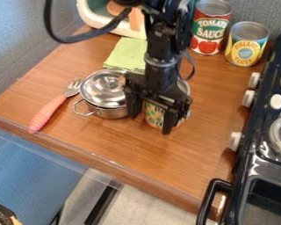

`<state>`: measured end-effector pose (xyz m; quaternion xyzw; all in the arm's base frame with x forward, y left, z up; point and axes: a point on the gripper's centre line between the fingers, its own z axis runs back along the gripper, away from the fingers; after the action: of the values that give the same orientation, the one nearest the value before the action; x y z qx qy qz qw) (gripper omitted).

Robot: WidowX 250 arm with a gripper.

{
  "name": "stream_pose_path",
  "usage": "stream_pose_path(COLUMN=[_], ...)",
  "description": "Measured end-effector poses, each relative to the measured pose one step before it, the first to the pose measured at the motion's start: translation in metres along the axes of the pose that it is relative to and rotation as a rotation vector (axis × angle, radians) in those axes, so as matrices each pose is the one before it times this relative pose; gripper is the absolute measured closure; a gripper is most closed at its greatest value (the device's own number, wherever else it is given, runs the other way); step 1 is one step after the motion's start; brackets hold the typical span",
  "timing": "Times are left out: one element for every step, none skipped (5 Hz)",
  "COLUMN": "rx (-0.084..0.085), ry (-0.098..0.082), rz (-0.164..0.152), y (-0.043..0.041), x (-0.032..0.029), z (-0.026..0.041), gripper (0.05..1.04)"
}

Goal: Mueve la lata al lado derecho de la toalla verde

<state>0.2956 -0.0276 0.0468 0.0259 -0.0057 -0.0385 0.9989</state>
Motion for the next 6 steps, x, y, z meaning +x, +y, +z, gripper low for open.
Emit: stream_pose_path(rx=[-0.0205,-0.0282,0.0076,0.0143,0.0119,0.0585], ry=[-0.0224,-0.0309,-0.0078,-0.0077,0.0155,0.0373], rz=[0.0171,-0.0246,-0.0351,-0.0399,-0.0131,-0.0036], y=[0.00029,-0.00314,-0.00141,-0.00223,-0.00005,0.00147], x=[0.02381,0.03024,0.02674,0.01853,0.00894,-0.00478], z=[0.00065,-0.00124,-0.00132,-0.00169,-0.00048,0.00146], gripper=[0.083,0.083,0.083,0.083,0.083,0.083])
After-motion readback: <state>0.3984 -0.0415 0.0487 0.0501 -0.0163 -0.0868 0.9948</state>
